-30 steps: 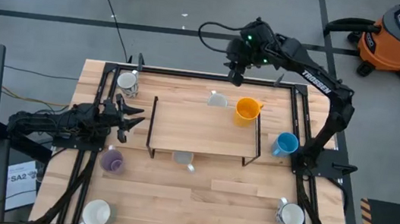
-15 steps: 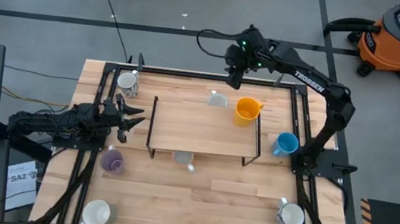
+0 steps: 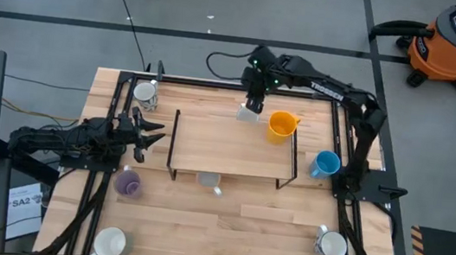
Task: Place coffee mugs
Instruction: Put the green patterned mug on the shelf
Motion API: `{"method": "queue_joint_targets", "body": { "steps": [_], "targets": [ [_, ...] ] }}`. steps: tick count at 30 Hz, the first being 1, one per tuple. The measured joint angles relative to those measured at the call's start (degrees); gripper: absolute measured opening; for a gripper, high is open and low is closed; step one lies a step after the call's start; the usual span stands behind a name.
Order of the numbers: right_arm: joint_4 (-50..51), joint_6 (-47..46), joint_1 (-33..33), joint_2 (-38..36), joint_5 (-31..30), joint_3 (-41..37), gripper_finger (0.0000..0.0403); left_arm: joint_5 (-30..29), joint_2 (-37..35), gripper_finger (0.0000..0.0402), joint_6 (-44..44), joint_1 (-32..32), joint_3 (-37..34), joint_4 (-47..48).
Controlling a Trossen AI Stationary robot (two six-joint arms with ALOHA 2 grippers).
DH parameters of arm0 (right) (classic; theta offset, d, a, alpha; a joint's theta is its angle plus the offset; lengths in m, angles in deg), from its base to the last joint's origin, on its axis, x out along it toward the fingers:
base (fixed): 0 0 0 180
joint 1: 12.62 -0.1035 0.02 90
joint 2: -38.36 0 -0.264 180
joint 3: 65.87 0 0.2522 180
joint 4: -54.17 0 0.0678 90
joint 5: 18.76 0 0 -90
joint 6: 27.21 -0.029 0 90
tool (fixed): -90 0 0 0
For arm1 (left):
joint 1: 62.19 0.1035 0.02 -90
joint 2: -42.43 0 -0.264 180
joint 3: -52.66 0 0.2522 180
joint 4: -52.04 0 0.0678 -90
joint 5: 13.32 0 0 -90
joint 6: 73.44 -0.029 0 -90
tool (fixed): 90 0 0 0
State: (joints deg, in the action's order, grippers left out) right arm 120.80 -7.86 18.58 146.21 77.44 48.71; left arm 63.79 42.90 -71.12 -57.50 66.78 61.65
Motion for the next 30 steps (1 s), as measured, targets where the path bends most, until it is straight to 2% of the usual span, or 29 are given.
{"method": "queue_joint_targets", "body": {
  "steps": [30],
  "targets": [
    [5.21,1.34,-0.60,8.38,-0.76,0.00,0.0138,0.00,0.26,0.0149,-0.02,0.00,0.00,0.02]
  ]
}}
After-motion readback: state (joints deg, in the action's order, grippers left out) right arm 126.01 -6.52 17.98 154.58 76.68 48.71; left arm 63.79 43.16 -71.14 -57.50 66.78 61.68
